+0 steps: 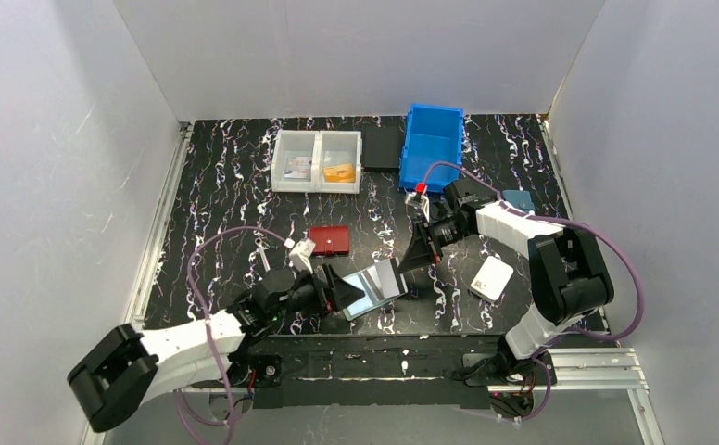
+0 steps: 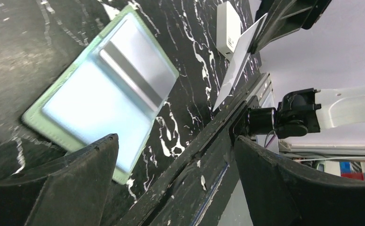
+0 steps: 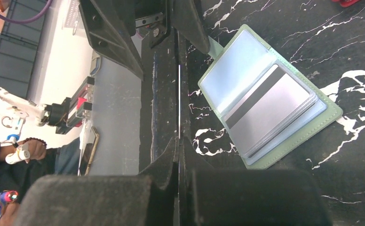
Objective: Take the credit cards out of the card holder
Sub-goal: Remove the credit card from the card holder.
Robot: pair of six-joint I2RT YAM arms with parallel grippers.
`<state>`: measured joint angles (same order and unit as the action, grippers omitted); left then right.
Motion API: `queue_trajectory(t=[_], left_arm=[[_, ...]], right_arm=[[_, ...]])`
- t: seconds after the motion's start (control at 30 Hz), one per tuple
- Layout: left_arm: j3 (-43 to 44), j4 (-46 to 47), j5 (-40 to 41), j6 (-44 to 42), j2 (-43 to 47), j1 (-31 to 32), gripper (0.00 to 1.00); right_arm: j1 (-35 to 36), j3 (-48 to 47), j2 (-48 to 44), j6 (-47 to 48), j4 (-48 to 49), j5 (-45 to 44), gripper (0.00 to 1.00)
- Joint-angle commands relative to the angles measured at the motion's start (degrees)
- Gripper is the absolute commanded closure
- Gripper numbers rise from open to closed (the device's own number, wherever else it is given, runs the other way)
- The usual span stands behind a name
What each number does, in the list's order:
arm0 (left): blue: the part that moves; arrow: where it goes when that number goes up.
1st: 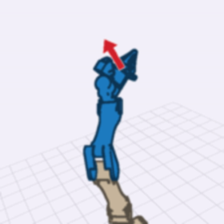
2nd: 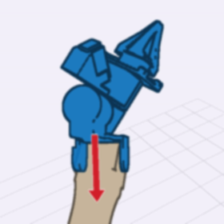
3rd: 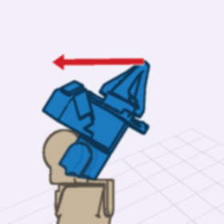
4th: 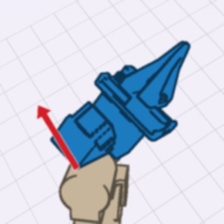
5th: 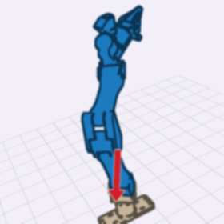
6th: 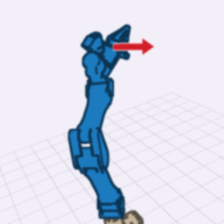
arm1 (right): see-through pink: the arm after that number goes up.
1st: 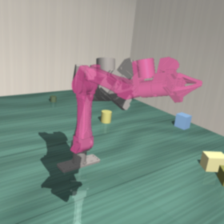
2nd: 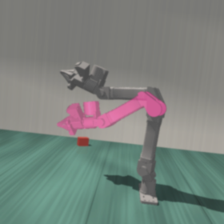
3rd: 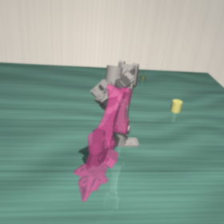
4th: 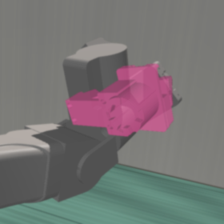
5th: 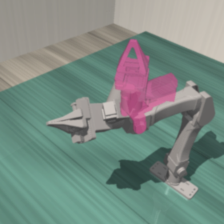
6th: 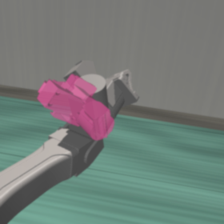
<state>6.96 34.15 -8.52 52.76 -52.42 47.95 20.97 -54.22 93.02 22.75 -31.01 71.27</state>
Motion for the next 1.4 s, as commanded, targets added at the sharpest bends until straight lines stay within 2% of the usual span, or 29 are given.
queue_trajectory(t=[0.0,0.17,0.27,0.33,0.37,0.47,0.5,0.6,0.8,0.93,1.0,1.1,1.17,1.27,1.37], left_arm=[[5.7,11.66,-3.79,-2.79,-7.81,0.98,0.09],[10.67,18.23,-5.03,0.24,-19.64,1.98,0.17],[12.33,25.23,-6.8,3.08,-26.93,2.37,0.3],[12.89,31.42,-8.37,5.44,-31.93,2.42,0.44],[13.09,34.23,-9.02,6.54,-34.09,2.42,0.54],[13.18,41.07,-10.35,9.32,-39.06,2.41,0.96],[12.97,42.68,-10.64,9.83,-40.17,2.41,1.0],[11.57,44.57,-9.81,10.17,-40.06,2.42,1.0],[8.47,38.36,-5.29,11.73,-33.8,1.87,1.0],[5.83,29.92,-0.29,21.85,-29.94,0.47,1.0],[5.07,26.48,1.12,29.6,-28.89,-0.19,1.0],[6.0,19.06,0.39,43.38,-28.32,-1.01,1.0],[7.3,18.22,-1.4,46.69,-29.05,-1.19,1.0],[9.75,17.9,-3.77,52.07,-31.24,-1.17,1.0],[11.78,17.98,-5.19,57.45,-33.45,-1.15,1.0]], right_arm=[[-0.23,-1.91,0.83,1.35,-1.51,3.87,0.99],[-0.23,-1.8,1.11,1.13,-1.49,4.82,0.99],[-0.23,-1.79,1.22,1.03,-1.46,4.99,0.99],[-0.23,-1.83,1.31,0.89,-1.38,4.69,0.99],[-0.23,-1.82,1.29,0.8,-1.33,4.54,0.99],[-0.23,-1.81,1.39,0.5,-1.15,3.67,0.99],[-0.23,-1.81,1.4,0.37,-1.08,3.11,0.99],[-0.23,-2.01,1.26,0.09,-0.95,0.82,0.97],[-0.23,-2.69,-1.17,1.05,-1.22,-3.92,0.55],[-0.32,-4.67,-4.34,6.03,-4.73,-9.74,0.39],[-0.29,-4.24,-7.47,7.67,-4.46,-12.26,0.31],[0.82,-1.17,-13.11,10.47,-1.23,-15.3,0.2],[2.65,1.89,-17.04,13.56,1.81,-16.21,0.15],[5.29,7.81,-23.01,24.97,4.16,-14.96,0.14],[6.87,14.11,-28.55,36.97,5.92,-14.61,0.08]])
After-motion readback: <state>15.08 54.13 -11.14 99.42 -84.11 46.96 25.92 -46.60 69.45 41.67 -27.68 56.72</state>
